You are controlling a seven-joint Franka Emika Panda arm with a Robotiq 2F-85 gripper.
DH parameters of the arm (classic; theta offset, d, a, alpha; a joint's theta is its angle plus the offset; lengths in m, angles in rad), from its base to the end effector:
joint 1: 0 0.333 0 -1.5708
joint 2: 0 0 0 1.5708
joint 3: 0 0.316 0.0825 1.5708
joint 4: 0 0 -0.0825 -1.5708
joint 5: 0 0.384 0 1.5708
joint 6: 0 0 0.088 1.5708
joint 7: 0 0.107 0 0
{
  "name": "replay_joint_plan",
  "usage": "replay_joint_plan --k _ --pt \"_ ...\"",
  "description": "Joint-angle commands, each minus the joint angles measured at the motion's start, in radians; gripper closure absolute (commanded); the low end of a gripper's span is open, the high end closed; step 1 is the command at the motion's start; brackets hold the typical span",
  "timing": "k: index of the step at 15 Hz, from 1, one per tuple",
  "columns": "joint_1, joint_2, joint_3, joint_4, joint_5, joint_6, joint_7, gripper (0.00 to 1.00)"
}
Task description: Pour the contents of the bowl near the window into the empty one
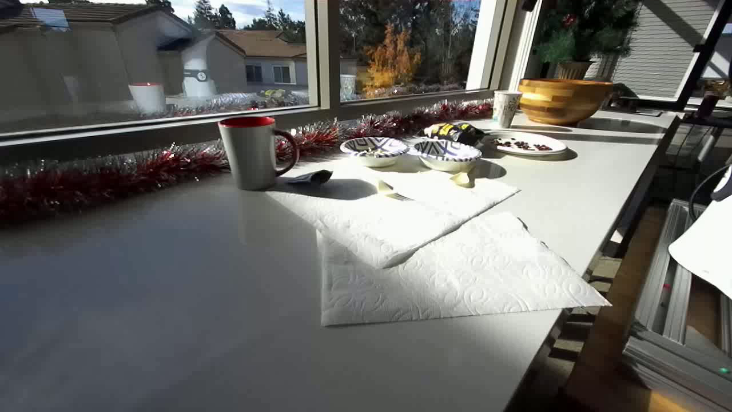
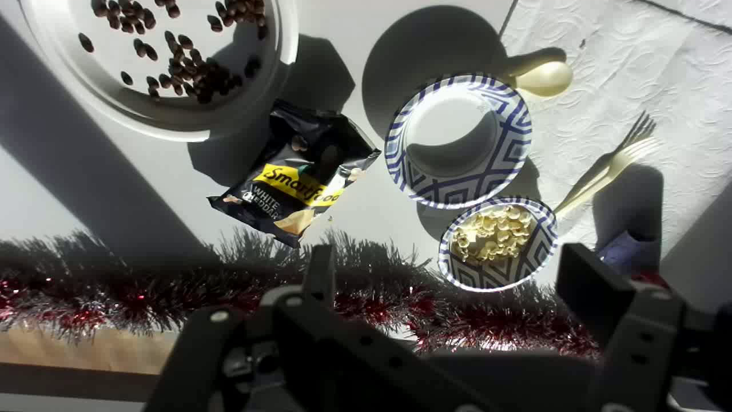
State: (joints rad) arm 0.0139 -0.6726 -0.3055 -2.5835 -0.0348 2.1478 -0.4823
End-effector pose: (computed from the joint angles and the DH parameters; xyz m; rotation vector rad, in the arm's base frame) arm 0.3550 -0.1139 0.4864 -3.0207 -0.3794 -0.3916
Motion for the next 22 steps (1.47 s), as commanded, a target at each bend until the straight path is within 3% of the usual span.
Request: replay_joint_plan --k 1,9,13,17,20,22 --pt "-0.014 0.003 0.013 0.002 0.011 -0.003 -0.008 0.00" --pt "-0.014 0.003 0.013 0.002 0.011 -0.003 -0.008 0.00" --pt "0.105 0.170 -0.062 0.046 0.117 0.111 -0.164 0.00" --pt "0.208 0.369 -0.112 0.098 0.306 0.198 -0.389 0.00" --pt "0.227 0.527 -0.072 0.152 0.497 0.296 -0.512 0.00" --pt "0.201 0.637 -0.027 0.217 0.616 0.296 -0.583 0.00"
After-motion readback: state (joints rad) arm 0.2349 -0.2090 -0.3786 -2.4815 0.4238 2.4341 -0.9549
